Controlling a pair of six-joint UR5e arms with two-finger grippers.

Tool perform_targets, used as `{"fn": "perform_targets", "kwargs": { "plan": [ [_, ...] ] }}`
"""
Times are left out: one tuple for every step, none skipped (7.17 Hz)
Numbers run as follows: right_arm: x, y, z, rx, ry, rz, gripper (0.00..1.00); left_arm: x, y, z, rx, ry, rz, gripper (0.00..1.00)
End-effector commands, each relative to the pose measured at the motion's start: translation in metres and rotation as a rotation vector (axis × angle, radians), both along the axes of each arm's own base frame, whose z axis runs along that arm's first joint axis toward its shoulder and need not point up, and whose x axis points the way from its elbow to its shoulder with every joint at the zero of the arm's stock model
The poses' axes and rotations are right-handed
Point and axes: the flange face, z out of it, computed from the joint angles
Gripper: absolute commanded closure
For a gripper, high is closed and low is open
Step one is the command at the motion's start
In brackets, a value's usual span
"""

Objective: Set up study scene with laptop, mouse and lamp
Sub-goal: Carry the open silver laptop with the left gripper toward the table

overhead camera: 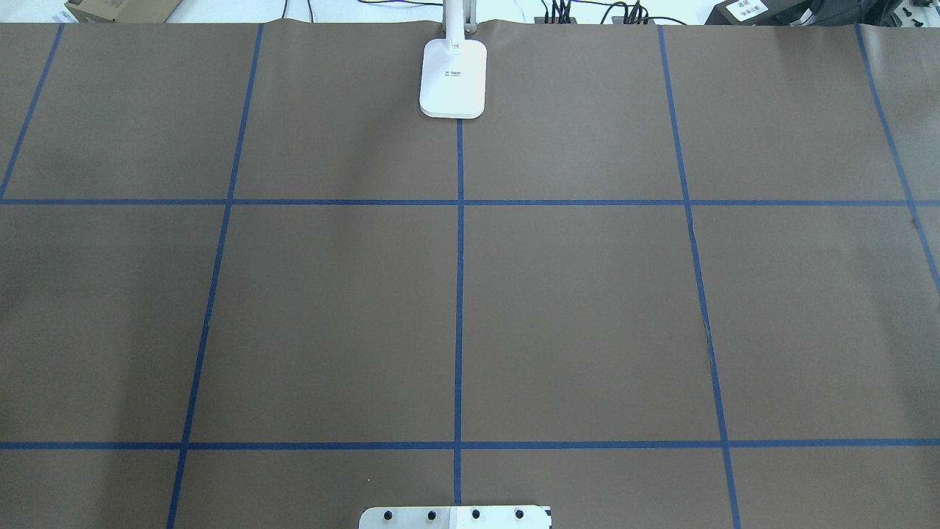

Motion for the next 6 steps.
{"fn": "perform_targets", "kwargs": {
  "plan": [
    [0.0, 0.001, 0.001, -0.003, 0.001, 0.0, 0.0, 0.021, -0.072, -0.065, 0.005, 0.0, 0.019, 1.0],
    [0.0, 0.001, 0.001, -0.003, -0.001, 0.0, 0.0, 0.046, -0.091, -0.104, -0.031, 0.019, -0.005, 1.0],
    [0.0, 0.001, 0.001, -0.003, -0.001, 0.0, 0.0, 0.074, -0.112, -0.151, -0.056, 0.042, -0.025, 1.0],
    [0.0, 0.001, 0.001, -0.003, -0.001, 0.0, 0.0, 0.103, -0.134, -0.185, -0.097, 0.067, -0.039, 1.0],
    [0.0, 0.001, 0.001, -0.003, -0.001, 0.0, 0.0, 0.129, -0.163, -0.218, -0.133, 0.09, -0.052, 1.0],
    [0.0, 0.001, 0.001, -0.003, -0.001, 0.0, 0.0, 0.152, -0.183, -0.248, -0.156, 0.113, -0.062, 1.0]
  ]
}}
